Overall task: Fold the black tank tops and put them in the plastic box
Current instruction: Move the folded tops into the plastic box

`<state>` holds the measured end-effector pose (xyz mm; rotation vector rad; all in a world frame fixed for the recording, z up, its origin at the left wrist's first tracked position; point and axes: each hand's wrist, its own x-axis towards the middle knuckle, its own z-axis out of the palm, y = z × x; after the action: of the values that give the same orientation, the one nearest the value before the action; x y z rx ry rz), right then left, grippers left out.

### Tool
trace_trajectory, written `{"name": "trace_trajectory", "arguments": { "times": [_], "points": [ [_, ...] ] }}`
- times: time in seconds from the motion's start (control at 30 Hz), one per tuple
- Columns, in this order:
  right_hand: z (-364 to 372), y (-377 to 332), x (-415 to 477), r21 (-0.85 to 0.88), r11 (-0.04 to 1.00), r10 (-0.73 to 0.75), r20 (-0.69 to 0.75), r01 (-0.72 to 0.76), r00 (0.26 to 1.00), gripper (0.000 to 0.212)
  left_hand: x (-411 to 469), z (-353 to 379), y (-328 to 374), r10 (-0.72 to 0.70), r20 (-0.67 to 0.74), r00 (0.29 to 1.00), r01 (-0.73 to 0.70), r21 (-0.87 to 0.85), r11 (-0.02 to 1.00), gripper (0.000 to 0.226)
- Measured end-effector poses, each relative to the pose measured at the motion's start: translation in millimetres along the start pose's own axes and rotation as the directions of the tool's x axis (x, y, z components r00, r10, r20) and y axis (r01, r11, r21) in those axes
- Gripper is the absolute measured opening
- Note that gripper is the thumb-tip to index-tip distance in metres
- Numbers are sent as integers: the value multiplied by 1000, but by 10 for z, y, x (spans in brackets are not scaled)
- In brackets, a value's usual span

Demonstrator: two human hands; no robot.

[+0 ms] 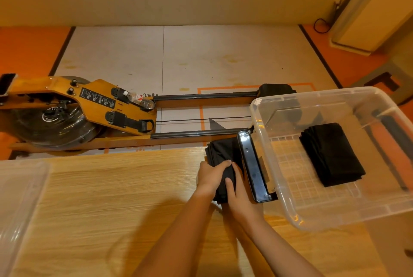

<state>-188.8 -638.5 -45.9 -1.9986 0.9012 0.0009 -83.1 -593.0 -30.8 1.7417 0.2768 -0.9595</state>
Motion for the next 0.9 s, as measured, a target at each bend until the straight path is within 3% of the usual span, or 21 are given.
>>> {"name": "trace_trajectory", "arguments": {
  "times": [0.07, 0.23, 0.37, 0.47, 0.57, 0.63, 0.73, 0.9],
  "points": [
    [-53, -115, -88, -55, 998, -10, 44, 12, 999, 64, -38, -93, -70, 1, -5, 1000, -1, -56, 998, 47],
    [38, -406, -304, -334, 927, -177, 15, 172, 984, 46, -140, -454, -263, -35, -79, 996, 26, -105, 994, 48],
    [211, -455, -425, -162, 976, -152, -21, 147, 988, 48, -254, -817, -370, -49, -130, 990, 35, -108, 994, 49],
    [264, -440, -469, -37, 999, -4, 13, 5, 1000, 70, -358, -1058, -420, -77, -83, 994, 63, -156, 986, 48],
    [283, -429, -422, 89, 978, 169, 200, -189, 965, 84, -476, -1248, -450, -76, 62, 995, 87, -194, 977, 44],
    [261, -431, -369, 202, 939, 202, 326, -277, 923, 74, -566, -1323, -438, -86, 131, 988, 115, -234, 965, 34],
    [130, -514, -366, 346, 813, 233, 544, -468, 806, 31, -674, -1379, -411, -132, 153, 979, 167, -242, 956, 35],
    [148, -455, -535, 390, 692, 263, 647, -607, 715, 34, -779, -1480, -436, -199, 250, 948, 241, -151, 959, 31]
  ]
}}
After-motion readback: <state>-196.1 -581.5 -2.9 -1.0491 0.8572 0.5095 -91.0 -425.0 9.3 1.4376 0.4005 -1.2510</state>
